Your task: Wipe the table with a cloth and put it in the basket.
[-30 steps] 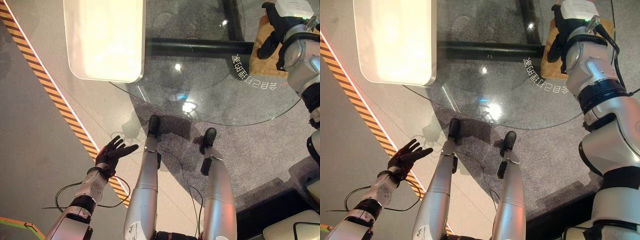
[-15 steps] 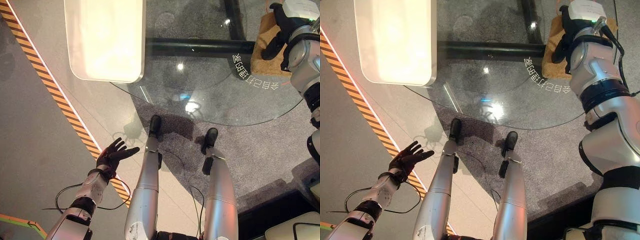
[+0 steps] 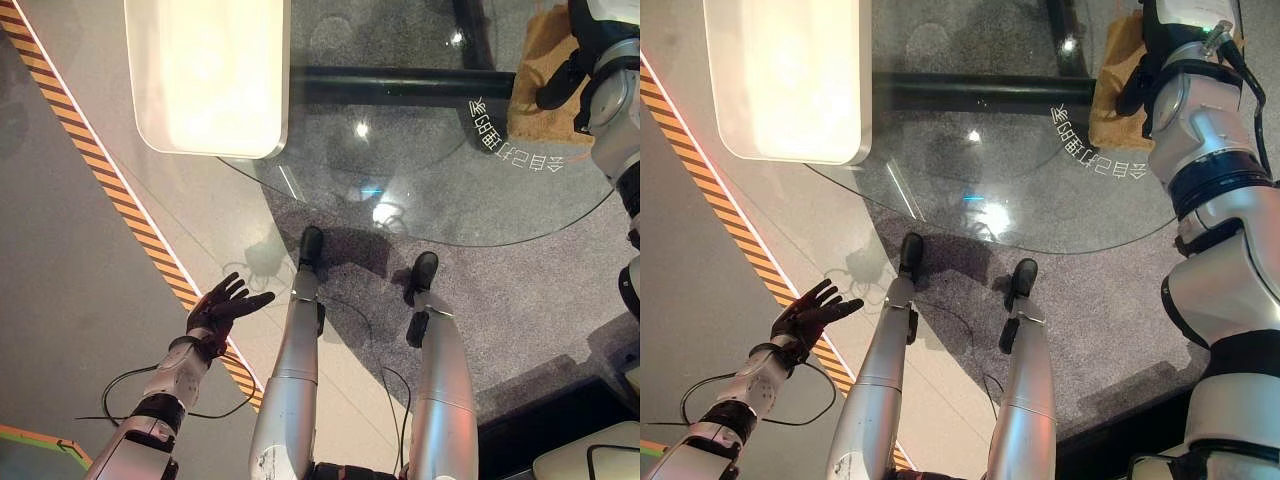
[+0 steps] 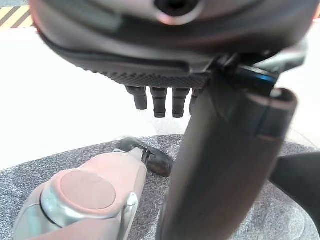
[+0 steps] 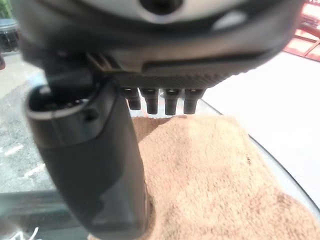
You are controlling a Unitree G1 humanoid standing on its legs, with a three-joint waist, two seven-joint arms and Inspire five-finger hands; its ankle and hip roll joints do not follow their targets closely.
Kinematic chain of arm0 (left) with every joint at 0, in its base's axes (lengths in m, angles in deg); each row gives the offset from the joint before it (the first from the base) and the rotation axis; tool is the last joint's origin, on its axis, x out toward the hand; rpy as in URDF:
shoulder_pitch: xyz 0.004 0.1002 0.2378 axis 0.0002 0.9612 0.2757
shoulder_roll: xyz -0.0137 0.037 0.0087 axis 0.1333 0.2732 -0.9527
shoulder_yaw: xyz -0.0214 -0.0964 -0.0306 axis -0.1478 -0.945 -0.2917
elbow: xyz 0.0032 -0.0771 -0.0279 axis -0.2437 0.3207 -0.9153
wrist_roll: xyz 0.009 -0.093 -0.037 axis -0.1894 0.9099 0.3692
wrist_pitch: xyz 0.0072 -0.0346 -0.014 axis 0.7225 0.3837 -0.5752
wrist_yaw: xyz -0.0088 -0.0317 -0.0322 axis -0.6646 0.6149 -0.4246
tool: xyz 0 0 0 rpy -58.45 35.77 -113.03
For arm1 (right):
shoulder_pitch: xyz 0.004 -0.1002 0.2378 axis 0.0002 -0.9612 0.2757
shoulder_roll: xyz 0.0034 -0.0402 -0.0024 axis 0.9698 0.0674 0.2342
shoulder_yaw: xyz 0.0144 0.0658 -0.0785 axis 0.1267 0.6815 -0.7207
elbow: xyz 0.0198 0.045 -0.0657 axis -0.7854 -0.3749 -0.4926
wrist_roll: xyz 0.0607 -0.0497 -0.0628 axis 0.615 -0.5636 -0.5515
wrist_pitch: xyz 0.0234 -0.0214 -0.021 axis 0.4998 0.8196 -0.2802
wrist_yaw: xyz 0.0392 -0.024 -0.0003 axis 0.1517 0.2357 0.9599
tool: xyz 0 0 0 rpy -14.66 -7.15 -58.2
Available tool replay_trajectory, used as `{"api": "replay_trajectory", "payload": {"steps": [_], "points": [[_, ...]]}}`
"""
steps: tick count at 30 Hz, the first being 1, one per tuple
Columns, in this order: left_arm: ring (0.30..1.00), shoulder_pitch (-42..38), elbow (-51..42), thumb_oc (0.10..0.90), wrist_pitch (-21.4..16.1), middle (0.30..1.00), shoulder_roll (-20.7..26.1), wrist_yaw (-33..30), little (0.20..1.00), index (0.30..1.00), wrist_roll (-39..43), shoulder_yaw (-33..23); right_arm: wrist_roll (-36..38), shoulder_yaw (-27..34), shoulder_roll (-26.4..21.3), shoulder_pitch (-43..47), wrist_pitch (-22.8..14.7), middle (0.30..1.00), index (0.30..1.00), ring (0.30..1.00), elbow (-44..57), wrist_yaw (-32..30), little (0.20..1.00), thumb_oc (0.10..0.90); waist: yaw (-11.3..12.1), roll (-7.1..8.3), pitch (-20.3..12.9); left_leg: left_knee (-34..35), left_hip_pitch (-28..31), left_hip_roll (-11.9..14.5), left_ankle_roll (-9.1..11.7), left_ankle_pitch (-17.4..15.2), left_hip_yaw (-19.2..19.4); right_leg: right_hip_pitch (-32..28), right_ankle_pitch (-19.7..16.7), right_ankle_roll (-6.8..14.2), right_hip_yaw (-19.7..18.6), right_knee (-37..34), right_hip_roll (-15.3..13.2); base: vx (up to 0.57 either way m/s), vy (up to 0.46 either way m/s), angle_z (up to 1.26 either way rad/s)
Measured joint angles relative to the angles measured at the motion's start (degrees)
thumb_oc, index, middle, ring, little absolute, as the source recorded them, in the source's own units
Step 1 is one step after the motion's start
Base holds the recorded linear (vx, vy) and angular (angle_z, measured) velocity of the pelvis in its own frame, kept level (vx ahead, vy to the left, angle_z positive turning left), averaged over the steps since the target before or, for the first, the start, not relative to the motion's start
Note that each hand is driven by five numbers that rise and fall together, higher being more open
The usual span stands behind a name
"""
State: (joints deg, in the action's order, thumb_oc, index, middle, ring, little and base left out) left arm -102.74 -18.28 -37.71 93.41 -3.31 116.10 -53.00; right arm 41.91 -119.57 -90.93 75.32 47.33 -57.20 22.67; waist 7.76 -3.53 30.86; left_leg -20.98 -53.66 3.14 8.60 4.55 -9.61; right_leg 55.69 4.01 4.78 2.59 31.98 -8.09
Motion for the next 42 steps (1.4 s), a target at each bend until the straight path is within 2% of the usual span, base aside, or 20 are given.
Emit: {"api": "replay_trajectory", "payload": {"steps": [22,23,24,25,26,27,42], "points": [[0.9,0.0,-0.2,0.8,0.0,0.9,0.0,0.1,0.9,0.9,0.0,0.1,-0.8,-0.1,-0.2,1.2,-0.2,0.9,0.9,0.9,0.4,-0.5,0.9,0.8,-0.1,-0.01,0.0,1.0,-0.6,0.0,0.1,0.3,0.0,1.1,0.1,-0.1,0.0,0.1,0.0,0.0,0.0,0.0],[0.9,0.0,-0.4,0.8,0.0,0.9,0.0,0.1,0.9,0.9,0.0,0.1,-0.8,-0.2,-0.2,1.5,-0.2,0.851,0.851,0.851,0.4,0.0,0.842,0.742,-0.1,-0.01,0.0,1.0,-0.7,0.0,0.1,0.3,0.0,1.2,0.2,-0.1,0.0,0.1,0.0,0.0,0.0,0.0],[0.9,0.0,-0.6,0.8,0.0,0.9,0.0,0.1,0.9,0.9,0.0,0.1,-0.9,-0.2,-0.2,1.7,-0.2,0.724,0.724,0.724,0.4,0.4,0.694,0.594,-0.1,-0.01,0.0,1.0,-0.7,0.0,0.1,0.3,0.0,1.2,0.2,-0.1,0.0,0.2,0.0,0.0,0.0,0.0],[0.9,0.0,-0.7,0.8,0.0,0.9,0.0,0.1,0.9,0.9,0.0,0.1,-0.9,-0.2,-0.2,1.8,-0.2,0.5,0.5,0.5,0.4,0.5,0.433,0.333,0.0,-0.01,0.0,1.0,-0.7,0.0,0.1,0.3,0.0,1.2,0.2,-0.1,0.0,0.1,0.0,0.0,0.0,0.0],[0.9,0.0,-0.9,0.8,-0.1,0.9,0.0,0.1,0.9,0.9,0.0,0.1,-0.9,-0.2,-0.2,1.8,-0.2,0.5,0.5,0.5,0.4,0.6,0.433,0.333,0.0,-0.01,0.0,1.0,-0.7,0.0,0.1,0.3,0.0,1.2,0.2,-0.1,0.0,0.1,0.0,0.0,0.0,0.0],[0.9,0.0,-1.1,0.8,-0.1,0.9,0.0,0.1,0.9,0.9,0.0,0.1,-0.9,-0.2,-0.2,1.9,-0.2,0.3,0.3,0.3,0.4,0.9,0.2,0.1,0.0,-0.01,0.0,1.0,-0.7,0.0,0.1,0.3,0.0,1.2,0.2,-0.1,0.0,0.1,0.0,0.0,0.0,0.0],[0.9,0.0,-1.1,0.8,-0.1,0.9,0.0,0.2,0.9,0.9,0.0,0.1,-0.9,-0.2,-0.2,1.9,-0.2,0.3,0.3,0.3,0.3,1.7,0.2,0.1,0.0,-0.02,0.0,1.0,-0.7,0.0,0.2,0.4,0.0,1.3,0.2,-0.1,0.0,0.2,0.0,0.0,0.0,0.0]]}}
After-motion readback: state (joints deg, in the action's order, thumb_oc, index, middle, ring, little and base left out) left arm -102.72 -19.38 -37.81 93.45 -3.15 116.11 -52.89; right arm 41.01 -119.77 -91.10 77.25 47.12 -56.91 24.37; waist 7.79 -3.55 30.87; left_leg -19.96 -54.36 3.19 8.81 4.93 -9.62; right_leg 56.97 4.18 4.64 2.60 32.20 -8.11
